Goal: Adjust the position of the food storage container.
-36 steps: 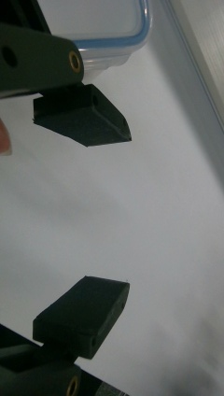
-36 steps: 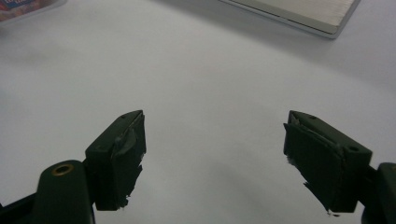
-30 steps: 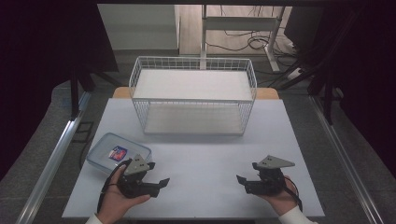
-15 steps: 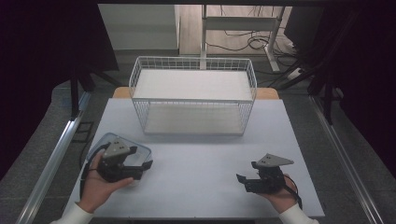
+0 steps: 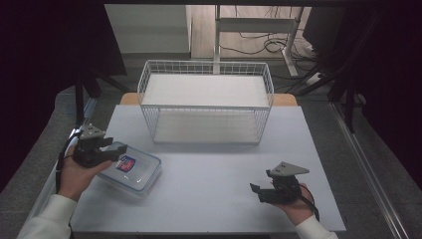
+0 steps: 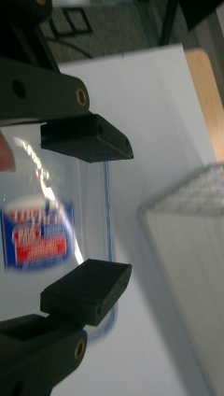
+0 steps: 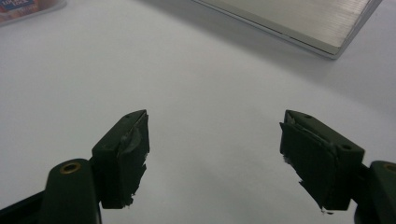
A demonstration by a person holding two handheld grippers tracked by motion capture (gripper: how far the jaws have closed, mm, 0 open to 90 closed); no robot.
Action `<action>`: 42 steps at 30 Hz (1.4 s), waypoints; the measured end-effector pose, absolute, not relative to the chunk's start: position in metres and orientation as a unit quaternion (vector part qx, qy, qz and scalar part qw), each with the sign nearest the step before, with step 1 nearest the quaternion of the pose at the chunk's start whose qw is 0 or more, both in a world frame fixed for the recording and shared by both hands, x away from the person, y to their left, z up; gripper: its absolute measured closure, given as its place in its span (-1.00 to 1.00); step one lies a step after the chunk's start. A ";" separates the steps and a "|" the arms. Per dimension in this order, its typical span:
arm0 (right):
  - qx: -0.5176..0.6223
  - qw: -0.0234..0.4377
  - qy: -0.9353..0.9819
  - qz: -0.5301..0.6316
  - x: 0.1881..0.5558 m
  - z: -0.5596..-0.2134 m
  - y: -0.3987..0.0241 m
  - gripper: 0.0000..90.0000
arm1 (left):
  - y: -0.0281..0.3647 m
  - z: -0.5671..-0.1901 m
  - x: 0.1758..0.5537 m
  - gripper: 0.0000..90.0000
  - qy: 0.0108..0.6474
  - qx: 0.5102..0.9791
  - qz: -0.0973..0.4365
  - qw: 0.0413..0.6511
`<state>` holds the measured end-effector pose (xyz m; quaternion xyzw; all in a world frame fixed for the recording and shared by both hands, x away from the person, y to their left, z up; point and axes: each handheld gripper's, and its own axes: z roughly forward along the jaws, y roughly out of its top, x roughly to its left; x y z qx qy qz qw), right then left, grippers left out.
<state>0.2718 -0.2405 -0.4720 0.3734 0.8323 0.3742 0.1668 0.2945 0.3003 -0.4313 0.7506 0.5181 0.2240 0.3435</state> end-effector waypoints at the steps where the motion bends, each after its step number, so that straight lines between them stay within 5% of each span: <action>1: 0.374 0.167 0.832 0.374 0.272 -0.472 -0.240 -0.47 | 0.306 -0.431 0.299 -0.10 0.526 0.747 0.222 0.342; 5: 0.374 0.166 0.833 0.372 0.273 -0.473 -0.240 -0.47 | 0.317 -0.432 0.306 0.01 0.535 0.745 0.212 0.337; 9: 0.373 0.165 0.833 0.373 0.274 -0.473 -0.239 -0.47 | 0.332 -0.440 0.319 0.42 0.566 0.746 0.188 0.296; 18: 0.372 0.164 0.835 0.371 0.274 -0.474 -0.240 -0.47 | 0.356 -0.453 0.331 0.96 0.587 0.749 0.175 0.252; 42: 0.377 0.164 0.832 0.372 0.277 -0.476 -0.241 -0.46 | 0.373 -0.490 0.320 1.00 0.608 0.755 0.116 0.216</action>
